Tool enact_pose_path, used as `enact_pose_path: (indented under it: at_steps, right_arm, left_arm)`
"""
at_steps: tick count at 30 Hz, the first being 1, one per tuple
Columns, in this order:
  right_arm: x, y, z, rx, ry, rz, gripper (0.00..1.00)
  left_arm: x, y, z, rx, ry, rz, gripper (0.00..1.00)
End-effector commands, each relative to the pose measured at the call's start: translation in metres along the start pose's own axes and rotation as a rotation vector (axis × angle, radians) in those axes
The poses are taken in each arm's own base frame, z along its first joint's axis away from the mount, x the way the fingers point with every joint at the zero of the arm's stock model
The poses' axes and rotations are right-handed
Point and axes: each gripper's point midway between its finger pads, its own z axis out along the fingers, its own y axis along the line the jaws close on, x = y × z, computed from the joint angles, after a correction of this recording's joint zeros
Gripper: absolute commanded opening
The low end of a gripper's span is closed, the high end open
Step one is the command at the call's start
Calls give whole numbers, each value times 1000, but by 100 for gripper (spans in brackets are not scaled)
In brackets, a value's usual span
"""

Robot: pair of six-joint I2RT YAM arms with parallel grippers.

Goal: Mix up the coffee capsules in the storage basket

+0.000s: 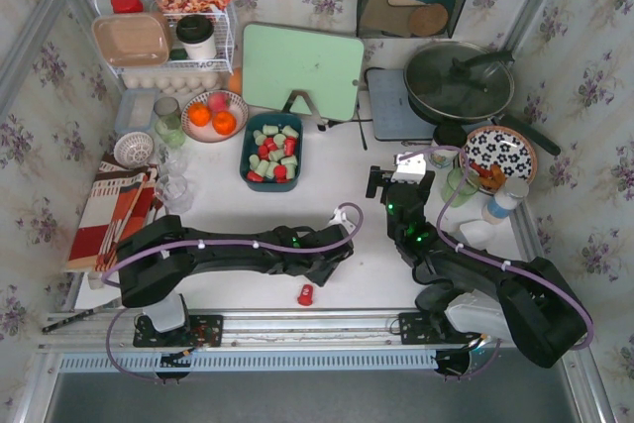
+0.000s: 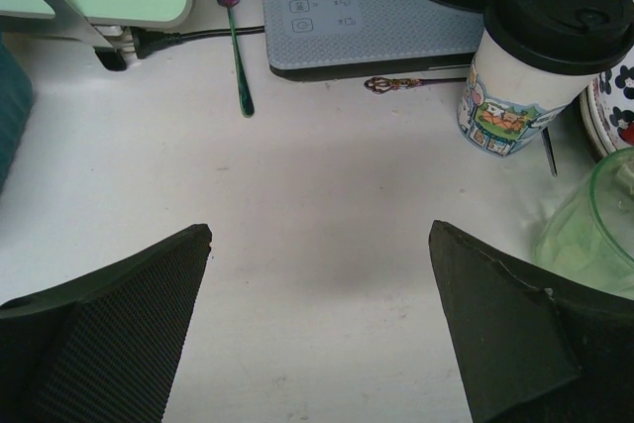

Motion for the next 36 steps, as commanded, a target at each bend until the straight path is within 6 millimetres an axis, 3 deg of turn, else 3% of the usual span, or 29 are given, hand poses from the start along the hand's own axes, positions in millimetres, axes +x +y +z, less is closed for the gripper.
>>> enact_pose_path:
  at_steps: [1,8,13,16,21,28,32,36]
  right_arm:
    - [-12,2,1,5,-36,35,100]
    - [-12,2,1,4,-35,35,100]
    - [-13,1,1,6,-38,37,100]
    - [-12,1,1,6,-36,36,100]
    - [-12,2,1,-1,-36,39,100]
    - [-12,3,1,-4,-34,41,100]
    - [-11,4,1,-6,-31,41,100]
    - [-11,4,2,-6,-30,40,100]
  left_arm:
    - [-12,-4,3,8,-42,-8,40]
    - [-15,-6,9,7,-45,-4,41]
    - [-19,-6,7,10,-71,-7,24]
    - [-28,-1,-5,-5,-114,-7,21]
    - [-58,18,-50,-53,-249,1,23]
    - [-97,87,-98,-144,-368,-84,23]
    - [-119,142,-119,-223,-428,-177,23]
    - [-132,180,-133,-271,-483,-263,24]
